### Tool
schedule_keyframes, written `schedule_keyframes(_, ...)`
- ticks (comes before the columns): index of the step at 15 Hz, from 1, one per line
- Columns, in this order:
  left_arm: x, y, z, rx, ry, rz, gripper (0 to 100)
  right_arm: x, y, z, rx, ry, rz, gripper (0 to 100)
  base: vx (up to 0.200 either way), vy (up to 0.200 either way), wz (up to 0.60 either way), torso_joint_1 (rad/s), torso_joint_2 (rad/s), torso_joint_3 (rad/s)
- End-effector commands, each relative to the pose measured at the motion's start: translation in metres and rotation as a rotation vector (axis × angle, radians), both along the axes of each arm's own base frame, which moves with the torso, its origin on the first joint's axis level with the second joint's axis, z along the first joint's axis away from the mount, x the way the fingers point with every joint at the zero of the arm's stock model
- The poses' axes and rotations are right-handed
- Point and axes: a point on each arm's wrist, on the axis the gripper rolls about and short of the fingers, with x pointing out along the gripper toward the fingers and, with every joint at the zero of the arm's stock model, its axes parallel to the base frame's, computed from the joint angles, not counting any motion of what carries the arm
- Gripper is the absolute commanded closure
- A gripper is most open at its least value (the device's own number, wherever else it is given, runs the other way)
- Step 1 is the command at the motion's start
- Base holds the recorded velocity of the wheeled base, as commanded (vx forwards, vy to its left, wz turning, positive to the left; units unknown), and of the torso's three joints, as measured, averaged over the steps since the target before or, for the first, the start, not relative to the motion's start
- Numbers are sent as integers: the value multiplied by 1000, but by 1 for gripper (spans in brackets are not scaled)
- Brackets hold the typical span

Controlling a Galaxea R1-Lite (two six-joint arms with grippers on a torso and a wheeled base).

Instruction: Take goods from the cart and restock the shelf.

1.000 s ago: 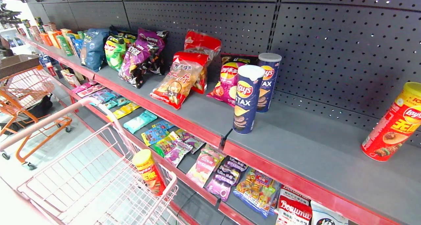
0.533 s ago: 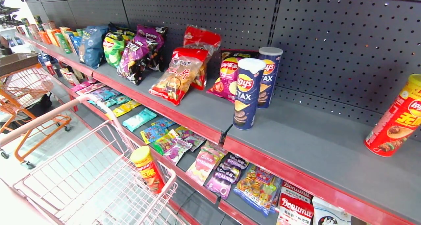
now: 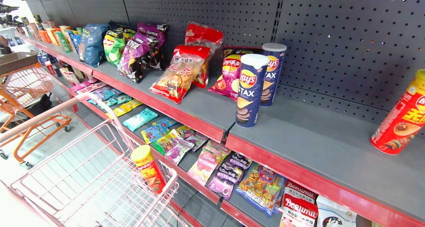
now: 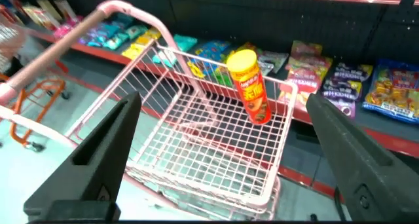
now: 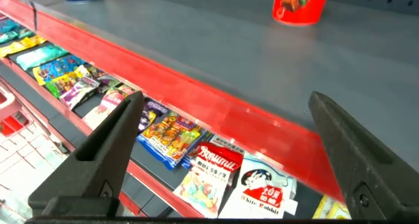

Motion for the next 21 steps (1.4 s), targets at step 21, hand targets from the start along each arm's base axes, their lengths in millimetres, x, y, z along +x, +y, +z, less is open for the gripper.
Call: schedule_keyframes(21, 266, -19, -70, -174, 391, -183, 0, 0, 0, 0, -2, -2, 1, 0, 0, 0, 0, -5, 13, 8)
